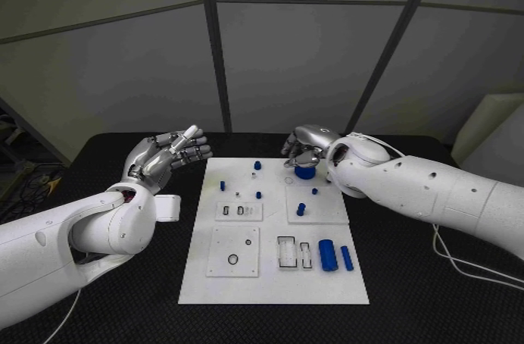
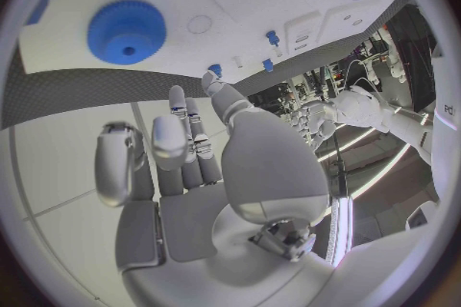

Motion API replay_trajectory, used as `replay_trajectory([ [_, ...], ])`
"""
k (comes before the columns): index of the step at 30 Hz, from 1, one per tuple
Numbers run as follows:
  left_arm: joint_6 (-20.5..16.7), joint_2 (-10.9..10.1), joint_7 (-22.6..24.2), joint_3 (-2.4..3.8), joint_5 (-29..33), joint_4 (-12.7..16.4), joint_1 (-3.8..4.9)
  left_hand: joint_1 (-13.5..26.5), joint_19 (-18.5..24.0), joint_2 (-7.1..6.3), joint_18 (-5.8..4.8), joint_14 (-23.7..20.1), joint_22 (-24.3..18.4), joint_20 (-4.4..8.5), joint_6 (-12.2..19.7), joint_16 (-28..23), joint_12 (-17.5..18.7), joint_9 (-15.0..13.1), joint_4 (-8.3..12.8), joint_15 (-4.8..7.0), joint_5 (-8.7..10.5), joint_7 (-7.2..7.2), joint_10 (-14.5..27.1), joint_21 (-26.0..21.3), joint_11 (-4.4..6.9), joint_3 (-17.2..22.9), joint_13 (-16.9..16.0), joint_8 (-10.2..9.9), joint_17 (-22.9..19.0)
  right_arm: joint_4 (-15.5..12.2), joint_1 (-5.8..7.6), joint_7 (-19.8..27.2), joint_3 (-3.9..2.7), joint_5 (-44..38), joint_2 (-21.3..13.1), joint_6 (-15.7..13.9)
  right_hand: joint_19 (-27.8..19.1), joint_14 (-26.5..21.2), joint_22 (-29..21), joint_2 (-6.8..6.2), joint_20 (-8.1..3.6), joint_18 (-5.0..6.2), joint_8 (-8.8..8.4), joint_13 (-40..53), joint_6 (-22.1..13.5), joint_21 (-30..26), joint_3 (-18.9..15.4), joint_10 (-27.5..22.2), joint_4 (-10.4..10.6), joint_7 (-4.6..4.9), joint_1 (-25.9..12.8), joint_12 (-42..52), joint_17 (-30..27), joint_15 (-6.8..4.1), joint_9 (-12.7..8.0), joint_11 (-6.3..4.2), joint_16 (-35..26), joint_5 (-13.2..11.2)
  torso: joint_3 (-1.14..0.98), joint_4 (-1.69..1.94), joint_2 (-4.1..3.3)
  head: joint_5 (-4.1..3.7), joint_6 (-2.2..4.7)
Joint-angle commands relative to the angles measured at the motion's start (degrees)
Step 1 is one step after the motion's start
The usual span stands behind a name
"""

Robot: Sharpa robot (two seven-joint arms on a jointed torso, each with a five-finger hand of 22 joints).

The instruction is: Assemble the parts on the task board

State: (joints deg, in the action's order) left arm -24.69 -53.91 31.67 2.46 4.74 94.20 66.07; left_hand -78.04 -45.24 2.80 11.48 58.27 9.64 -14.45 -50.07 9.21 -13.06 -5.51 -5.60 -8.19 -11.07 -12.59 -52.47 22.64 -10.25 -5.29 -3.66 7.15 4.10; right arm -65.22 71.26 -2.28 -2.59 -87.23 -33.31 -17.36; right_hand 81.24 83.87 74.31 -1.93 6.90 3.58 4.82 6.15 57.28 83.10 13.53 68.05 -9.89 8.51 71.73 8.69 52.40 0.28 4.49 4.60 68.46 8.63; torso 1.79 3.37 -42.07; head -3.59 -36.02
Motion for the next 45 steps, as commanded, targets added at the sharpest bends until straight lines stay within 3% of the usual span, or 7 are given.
replay_trajectory([
  [1, 0.8, -0.2, 0.2, 0.06, -0.5, 0.2, 0.12, -0.2, -0.3, 0.12, -1.06, 0.2, 0.0, 0.02, -0.5, -0.4, 0.3, 0.1, 0.3, -0.11, -0.19, -0.06, -0.3, 0.2, -0.04, 0.0, 0.1, -0.3, -0.1, -2.3, 0.18, -2.6, -0.63, 7.8, -2.9, -1.8, 2.0, 0.7, 4.1, -0.69, -1.05, -1.14, 0.10, 1.2, 0.6, 1.7, -0.6, 5.4, 1.4, -0.85, -1.8, 2.0, 2.4, -1.25, 0.0, -1.39, 1.7, -0.6, -0.28, -0.76, 0.09, 0.01, 0.26],
  [7, 1.0, -0.2, 0.0, 0.05, -0.5, 0.1, 0.12, -0.2, -0.3, 0.12, -1.06, 0.2, 0.0, 0.02, -0.5, -0.4, 0.3, 0.1, 0.3, -0.11, -0.19, -0.06, -0.3, 0.2, -0.04, 0.0, 0.1, -0.3, -0.1, -3.6, 0.18, -6.4, -1.14, 11.0, -6.3, 3.1, 5.1, 1.5, 9.5, -4.54, -3.58, -2.27, -0.94, 10.0, -0.7, 4.2, -3.9, 12.6, 7.1, -2.39, -2.7, 9.9, 7.1, -3.69, 0.0, -3.50, 5.3, -0.9, -0.52, -1.13, 0.03, 0.02, 0.33],
  [9, 1.1, -0.1, 0.0, 0.05, -0.5, 0.0, 0.11, -0.3, -0.4, 0.12, -1.07, 0.1, -0.1, 0.02, -0.5, -0.4, 0.4, 0.1, 0.3, -0.12, -0.19, -0.04, -0.3, 0.2, -0.05, 0.0, 0.1, -0.3, -0.1, -3.4, 0.18, -7.4, -1.21, 11.5, -6.6, 4.4, 6.1, 1.9, 11.2, -5.35, -3.69, -2.61, -1.10, 13.7, -1.4, 5.0, -4.7, 13.2, 9.1, -2.49, -2.0, 13.2, 10.1, -3.51, 0.0, -3.66, 7.2, -1.0, -0.50, -0.98, 0.00, -0.16, 0.33],
  [11, 1.1, 0.0, -0.1, 0.05, -0.5, -0.1, 0.11, -0.3, -0.4, 0.12, -1.07, 0.1, -0.1, 0.02, -0.5, -0.4, 0.4, 0.1, 0.3, -0.12, -0.19, -0.04, -0.3, 0.2, -0.05, 0.0, 0.1, -0.3, -0.1, -3.0, 0.17, -8.2, -1.25, 11.7, -6.6, 5.6, 6.7, 2.3, 12.2, -5.83, -3.41, -2.85, -0.64, 30.6, -2.3, 5.4, -5.3, 11.2, 13.7, -2.72, 1.0, 28.2, 13.7, -3.47, 0.1, -3.70, 9.8, -0.5, -0.48, -0.93, -0.01, -0.24, 0.27],
  [16, 1.2, 0.1, -0.1, 0.05, -0.5, -0.4, 0.10, -0.3, -0.4, 0.12, -1.07, 0.1, -0.1, 0.02, -0.5, -0.4, 0.4, 0.1, 0.3, -0.12, -0.19, -0.04, -0.3, 0.2, -0.05, 0.0, 0.1, -0.3, -0.1, -2.2, 0.17, -9.2, -1.28, 11.2, -5.9, 7.3, 7.4, 2.7, 13.5, -7.39, -2.96, -3.09, -0.94, 47.6, -3.5, 6.0, -6.7, 10.2, 19.6, -1.77, 3.5, 43.3, 17.9, -3.02, 0.3, -3.35, 12.3, -0.8, -0.39, -0.86, -0.04, -0.32, 0.01],
  [25, 1.3, 0.3, -0.2, 0.05, -0.5, -0.6, 0.10, -0.3, -0.4, 0.12, -1.07, 0.1, -0.1, 0.02, -0.5, -0.4, 0.4, 0.1, 0.3, -0.12, -0.19, -0.04, -0.3, 0.2, -0.05, 0.0, 0.1, -0.3, -0.1, -1.2, 0.15, -10.0, -1.28, 9.4, -4.5, 10.2, 8.4, 3.3, 15.1, -8.25, -2.77, -3.43, -1.05, 58.7, -4.3, 6.6, -7.6, 11.8, 23.4, -1.63, 5.9, 53.8, 22.7, -2.52, 0.5, -2.73, 14.8, -0.9, -0.36, -0.88, -0.03, -0.34, -0.27],
  [45, 1.4, 0.4, -0.2, 0.05, -0.5, -0.8, 0.10, -0.3, -0.4, 0.12, -1.07, 0.1, -0.1, 0.02, -0.5, -0.4, 0.4, 0.1, 0.3, -0.12, -0.19, -0.04, -0.3, 0.2, -0.05, 0.0, 0.1, -0.3, -0.1, 1.3, 0.09, -10.7, -1.25, 9.0, -2.1, 12.5, 8.8, 3.7, 15.7, -6.73, -2.64, -3.58, -0.83, 65.5, -3.1, 6.9, -6.9, 13.2, 23.1, -1.69, 8.8, 60.5, 25.6, -2.50, 1.0, -2.69, 16.3, 0.6, -0.44, -0.89, -0.07, -0.55, -0.81],
])
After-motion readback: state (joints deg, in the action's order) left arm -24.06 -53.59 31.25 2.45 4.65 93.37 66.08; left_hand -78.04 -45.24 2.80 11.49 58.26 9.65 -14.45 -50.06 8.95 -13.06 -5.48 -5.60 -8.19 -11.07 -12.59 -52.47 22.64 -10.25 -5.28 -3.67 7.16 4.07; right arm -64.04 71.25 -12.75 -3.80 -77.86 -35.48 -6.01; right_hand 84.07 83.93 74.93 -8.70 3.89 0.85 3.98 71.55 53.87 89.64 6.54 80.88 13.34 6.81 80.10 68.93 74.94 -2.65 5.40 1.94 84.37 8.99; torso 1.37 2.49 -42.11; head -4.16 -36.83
